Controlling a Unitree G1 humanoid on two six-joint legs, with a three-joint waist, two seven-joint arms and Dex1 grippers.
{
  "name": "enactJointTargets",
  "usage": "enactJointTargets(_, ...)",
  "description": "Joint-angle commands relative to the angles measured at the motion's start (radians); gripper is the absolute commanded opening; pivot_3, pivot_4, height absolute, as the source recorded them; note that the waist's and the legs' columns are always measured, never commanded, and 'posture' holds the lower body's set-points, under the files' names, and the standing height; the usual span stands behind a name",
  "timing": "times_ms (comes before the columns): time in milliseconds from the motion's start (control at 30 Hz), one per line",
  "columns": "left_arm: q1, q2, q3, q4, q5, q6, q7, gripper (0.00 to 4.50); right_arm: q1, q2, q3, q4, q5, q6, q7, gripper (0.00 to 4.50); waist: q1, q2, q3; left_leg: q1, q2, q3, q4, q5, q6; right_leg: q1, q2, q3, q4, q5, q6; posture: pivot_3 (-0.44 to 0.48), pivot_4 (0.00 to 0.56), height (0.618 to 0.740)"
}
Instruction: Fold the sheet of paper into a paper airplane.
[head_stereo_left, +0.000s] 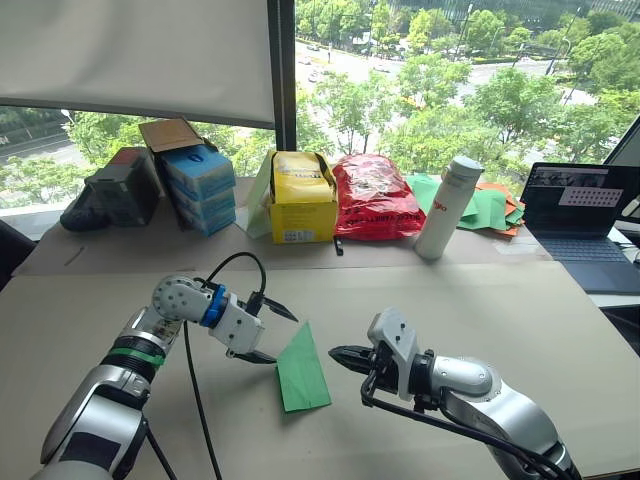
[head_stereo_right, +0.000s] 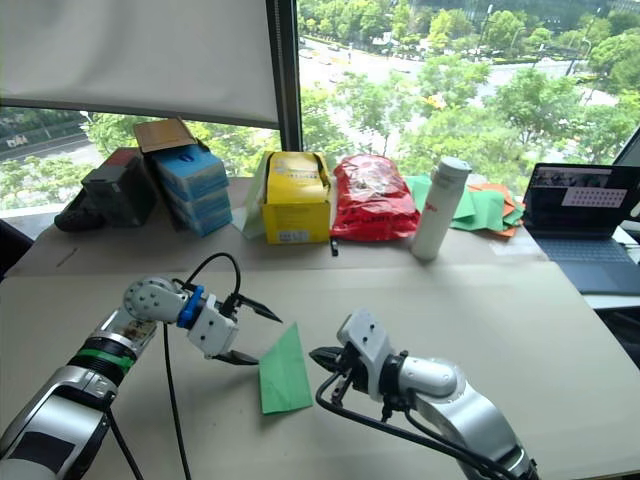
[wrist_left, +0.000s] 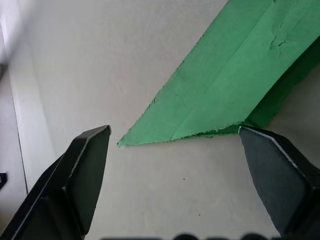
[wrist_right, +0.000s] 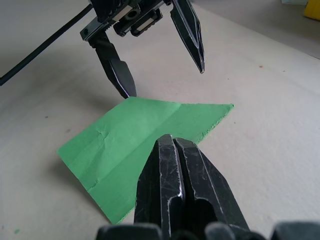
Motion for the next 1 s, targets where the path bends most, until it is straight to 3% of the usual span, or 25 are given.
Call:
enactJointTargets(33,-0.029,-0.003,-0.011,0.006,-0.001,-0.042,-0.012,3.07,0.002,0.001,-0.010,-0.041,0.001,0.002,-0.014,0.00,0.000,0.000,0.000,0.000,0.000,0.000,0.000,0.000,0.000,0.000,0.000,0.000,0.000,0.000,0.000,0.000,0.150,0.740)
enactJointTargets(300,-0.021,-0.004,-0.037,0.029,0.034,-0.098,0.010,0.23,-0.001,0.010,-0.001,-0.036,-0.001,-0.002,-0.037,0.00,0.000,0.000,0.000,0.000,0.000,0.000,0.000,0.000,0.000,0.000,0.000,0.000,0.000,0.000,0.000,0.000,0.150,0.740)
enactJointTargets(333,-0.017,-0.003,-0.038,0.029,0.041,-0.103,0.017,0.07,-0.002,0.010,-0.001,-0.034,-0.002,-0.004,-0.038,0.00,0.000,0.000,0.000,0.000,0.000,0.000,0.000,0.000,0.000,0.000,0.000,0.000,0.000,0.000,0.000,0.000,0.150,0.740)
enactJointTargets(533,0.017,0.014,-0.026,-0.007,0.072,-0.077,0.078,0.07,-0.004,-0.004,-0.041,-0.017,-0.008,-0.014,-0.045,0.00,0.000,0.000,0.000,0.000,0.000,0.000,0.001,0.000,0.000,0.000,0.000,0.000,0.000,0.000,0.000,0.000,0.150,0.740)
enactJointTargets(633,0.064,0.034,0.015,-0.088,0.084,0.057,0.155,0.07,-0.019,-0.020,-0.120,0.003,-0.009,-0.029,-0.063,0.00,0.000,0.000,0.000,0.000,0.000,0.000,0.001,0.000,0.000,0.000,0.000,0.000,0.001,0.000,0.000,0.000,0.150,0.740)
enactJointTargets(700,0.124,0.050,0.069,-0.218,0.088,0.292,0.245,0.07,-0.027,-0.027,-0.159,0.013,-0.035,-0.058,-0.087,0.00,-0.001,0.000,0.000,0.000,0.000,0.000,0.001,0.000,0.000,0.000,0.000,0.001,0.001,0.001,0.001,0.000,0.150,0.740)
enactJointTargets(867,0.303,0.082,0.141,-0.661,0.049,0.904,0.326,0.07,-0.017,-0.039,-0.168,0.008,-0.098,-0.115,-0.110,0.00,-0.004,0.000,0.000,0.000,0.001,0.000,0.001,0.000,0.000,0.000,0.001,0.002,0.002,0.000,0.002,0.000,0.150,0.740)
enactJointTargets(1000,0.389,0.076,0.142,-0.893,0.052,1.220,0.377,0.07,-0.016,-0.038,-0.143,0.008,-0.120,-0.139,-0.095,0.00,-0.002,0.000,0.000,0.000,0.000,0.000,0.001,0.001,-0.002,0.000,0.001,0.003,0.002,0.000,0.002,0.000,0.150,0.740)
